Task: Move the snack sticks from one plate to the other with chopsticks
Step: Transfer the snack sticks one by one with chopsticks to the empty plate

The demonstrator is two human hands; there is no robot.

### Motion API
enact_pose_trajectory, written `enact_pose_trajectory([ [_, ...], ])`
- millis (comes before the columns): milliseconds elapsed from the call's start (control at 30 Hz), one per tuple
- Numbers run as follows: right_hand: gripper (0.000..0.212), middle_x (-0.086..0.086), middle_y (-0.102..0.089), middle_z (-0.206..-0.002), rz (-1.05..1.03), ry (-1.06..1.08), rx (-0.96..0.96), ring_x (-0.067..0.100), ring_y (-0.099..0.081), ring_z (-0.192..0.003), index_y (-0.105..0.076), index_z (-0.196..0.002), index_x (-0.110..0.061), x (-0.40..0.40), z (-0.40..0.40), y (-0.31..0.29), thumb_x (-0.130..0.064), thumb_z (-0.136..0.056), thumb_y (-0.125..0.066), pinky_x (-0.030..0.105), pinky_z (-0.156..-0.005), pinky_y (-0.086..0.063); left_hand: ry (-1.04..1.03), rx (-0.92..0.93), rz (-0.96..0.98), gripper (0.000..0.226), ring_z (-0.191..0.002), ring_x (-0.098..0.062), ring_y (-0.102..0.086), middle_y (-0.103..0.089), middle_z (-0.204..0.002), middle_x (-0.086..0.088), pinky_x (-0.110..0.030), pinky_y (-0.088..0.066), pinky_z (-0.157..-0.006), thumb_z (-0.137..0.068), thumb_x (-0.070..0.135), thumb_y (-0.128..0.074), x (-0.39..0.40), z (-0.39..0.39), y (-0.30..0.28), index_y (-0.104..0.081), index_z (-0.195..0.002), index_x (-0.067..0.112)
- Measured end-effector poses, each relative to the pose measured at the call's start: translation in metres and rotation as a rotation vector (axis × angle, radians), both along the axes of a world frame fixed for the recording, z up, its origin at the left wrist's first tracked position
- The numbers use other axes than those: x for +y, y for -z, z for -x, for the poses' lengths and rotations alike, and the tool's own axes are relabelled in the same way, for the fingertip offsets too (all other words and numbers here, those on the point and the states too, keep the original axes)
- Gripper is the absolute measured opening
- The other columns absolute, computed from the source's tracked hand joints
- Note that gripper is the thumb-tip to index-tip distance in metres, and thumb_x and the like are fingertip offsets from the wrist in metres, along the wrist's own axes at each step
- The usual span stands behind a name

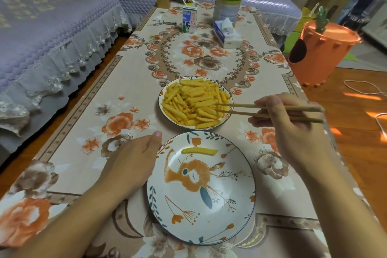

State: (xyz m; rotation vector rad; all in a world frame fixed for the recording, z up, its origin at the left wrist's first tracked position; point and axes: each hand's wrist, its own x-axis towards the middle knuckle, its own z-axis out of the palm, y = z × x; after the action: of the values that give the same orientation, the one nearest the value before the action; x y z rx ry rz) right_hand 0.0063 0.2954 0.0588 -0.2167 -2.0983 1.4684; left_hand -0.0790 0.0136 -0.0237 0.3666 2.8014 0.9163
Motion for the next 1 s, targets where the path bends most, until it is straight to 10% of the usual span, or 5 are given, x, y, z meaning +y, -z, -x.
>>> enact_pose_trajectory([
  [500, 0.046, 0.02, -0.07, -0.07, 0.115, -0.085, -0.082, 0.032, -0.072, -0.055, -0.07, -0.085, 0.001, -0.023, -0.016, -0.026, -0.039, -0.094, -0.051, 0.042, -0.054, -0.062, -0.087, -0.096, -0.268, 0.062, -0.075, -0.012, -0.068, -0.072, -0.076, 0.014, -0.045, -0.055, -0.082, -0.095, 0.073, -0.024, 0.004, 0.0, -0.005, -0.073, -0.081, 0.037],
  [1000, 0.036, 0.026, -0.069, -0.083, 0.082, 0.043, -0.033, 0.025, -0.075, -0.067, -0.07, -0.096, -0.005, -0.012, -0.004, -0.01, -0.03, -0.104, -0.046, 0.032, -0.065, -0.064, 0.002, -0.053, -0.051, 0.071, -0.082, -0.012, -0.066, -0.071, -0.082, 0.004, -0.041, -0.054, -0.084, -0.1, 0.068, -0.015, 0.009, -0.004, -0.009, -0.069, -0.089, 0.022],
])
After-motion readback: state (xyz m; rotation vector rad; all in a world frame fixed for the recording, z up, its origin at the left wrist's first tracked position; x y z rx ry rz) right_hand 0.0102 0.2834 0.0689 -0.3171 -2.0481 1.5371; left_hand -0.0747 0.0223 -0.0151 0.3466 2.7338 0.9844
